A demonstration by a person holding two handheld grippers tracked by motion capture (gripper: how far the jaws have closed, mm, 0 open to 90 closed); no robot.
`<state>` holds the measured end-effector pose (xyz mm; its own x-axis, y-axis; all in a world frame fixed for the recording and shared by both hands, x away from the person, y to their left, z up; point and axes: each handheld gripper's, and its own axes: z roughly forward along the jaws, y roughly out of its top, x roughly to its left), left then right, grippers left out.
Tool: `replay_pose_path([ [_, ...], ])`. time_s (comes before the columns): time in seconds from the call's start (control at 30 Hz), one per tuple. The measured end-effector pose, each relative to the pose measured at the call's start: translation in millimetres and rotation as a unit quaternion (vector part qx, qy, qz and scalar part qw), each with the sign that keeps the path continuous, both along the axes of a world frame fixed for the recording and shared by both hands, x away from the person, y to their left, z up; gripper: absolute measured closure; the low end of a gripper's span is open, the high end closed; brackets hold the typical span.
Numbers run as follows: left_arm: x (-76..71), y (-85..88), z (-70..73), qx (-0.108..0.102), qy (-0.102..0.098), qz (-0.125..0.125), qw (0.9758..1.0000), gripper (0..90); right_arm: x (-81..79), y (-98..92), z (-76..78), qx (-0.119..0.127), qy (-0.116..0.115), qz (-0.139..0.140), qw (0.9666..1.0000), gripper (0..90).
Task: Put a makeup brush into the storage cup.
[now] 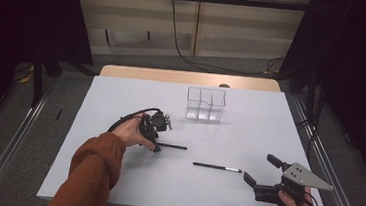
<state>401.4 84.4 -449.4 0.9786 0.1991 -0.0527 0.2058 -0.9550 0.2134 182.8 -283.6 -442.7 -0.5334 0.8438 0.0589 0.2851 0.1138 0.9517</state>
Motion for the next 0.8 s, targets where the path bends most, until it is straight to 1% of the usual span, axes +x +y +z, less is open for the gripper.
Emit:
replay_pose_path([
  [0.03,1.5,0.4,0.2,-0.002,0.003,0.007,1.0000,48.3,-0.2,0.2,0.1,0.000,-0.001,0.000,1.0000,0.2],
  [0.07,2.2,0.3,0.6,-0.001,0.006,0.006,1.0000,50.2,-0.2,0.2,0.1,0.000,0.000,0.000,1.0000,0.2],
  [0.1,1.2,-0.9,0.6,0.002,0.003,0.007,1.0000,51.3,-0.3,0.1,0.1,0.000,0.000,0.000,1.0000,0.2],
  [0.13,0.6,-1.9,1.1,0.008,0.001,0.002,1.0000,52.1,-0.6,0.0,0.2,0.001,0.000,0.000,1.0000,0.2],
  [0.17,-0.8,-2.5,0.8,0.007,-0.004,0.002,1.0000,54.3,-0.8,-0.4,0.2,0.001,0.000,0.000,1.0000,0.2],
  [0.2,-1.9,-3.5,0.9,0.007,-0.003,0.001,1.0000,56.8,-0.7,-0.7,0.0,0.001,-0.001,-0.001,1.0000,0.2],
  [0.23,-1.9,-4.1,1.7,0.011,0.003,-0.005,0.9999,58.8,-0.7,-0.7,-0.1,0.003,0.001,-0.003,1.0000,0.2],
  [0.27,-2.4,-4.8,2.0,0.012,0.005,-0.007,0.9999,61.1,-0.7,-0.8,-0.1,0.003,0.001,-0.004,1.0000,0.2],
  [0.3,-3.7,-5.6,1.4,0.012,-0.001,-0.005,0.9999,63.2,-1.0,-0.8,0.0,0.003,0.001,-0.004,1.0000,0.2],
  [0.33,-4.6,-6.0,1.2,0.010,0.002,-0.004,0.9999,65.2,-1.3,-0.8,0.0,0.002,0.001,-0.003,1.0000,0.2],
  [0.4,-4.3,-6.8,2.2,0.017,0.005,-0.016,0.9997,70.8,-1.7,-0.8,0.0,0.001,0.001,-0.003,1.0000,0.2],
  [0.43,-5.3,-7.6,1.9,0.013,0.016,-0.013,0.9997,74.2,-1.7,-0.9,0.0,0.002,0.001,-0.004,1.0000,0.2],
  [0.47,-4.5,-8.2,2.6,0.020,0.015,-0.023,0.9994,76.5,-1.8,-1.0,0.0,0.002,0.001,-0.004,1.0000,0.2],
  [0.63,-4.9,-9.9,2.6,0.023,0.020,-0.022,0.9993,79.4,-1.9,-0.8,-0.1,0.002,0.001,-0.003,1.0000,0.2],
  [0.67,-5.1,-9.7,2.3,0.024,0.013,-0.023,0.9994,80.2,-1.9,-0.6,-0.1,0.002,0.001,-0.004,1.0000,0.2],
  [0.7,-3.9,-9.3,2.9,0.024,0.022,-0.026,0.9991,81.3,-1.9,-0.6,-0.1,0.002,0.001,-0.004,1.0000,0.2],
  [0.8,-4.0,-8.3,2.5,0.017,0.026,-0.017,0.9994,84.2,-2.0,-0.8,0.0,0.003,0.001,-0.005,1.0000,0.2],
])
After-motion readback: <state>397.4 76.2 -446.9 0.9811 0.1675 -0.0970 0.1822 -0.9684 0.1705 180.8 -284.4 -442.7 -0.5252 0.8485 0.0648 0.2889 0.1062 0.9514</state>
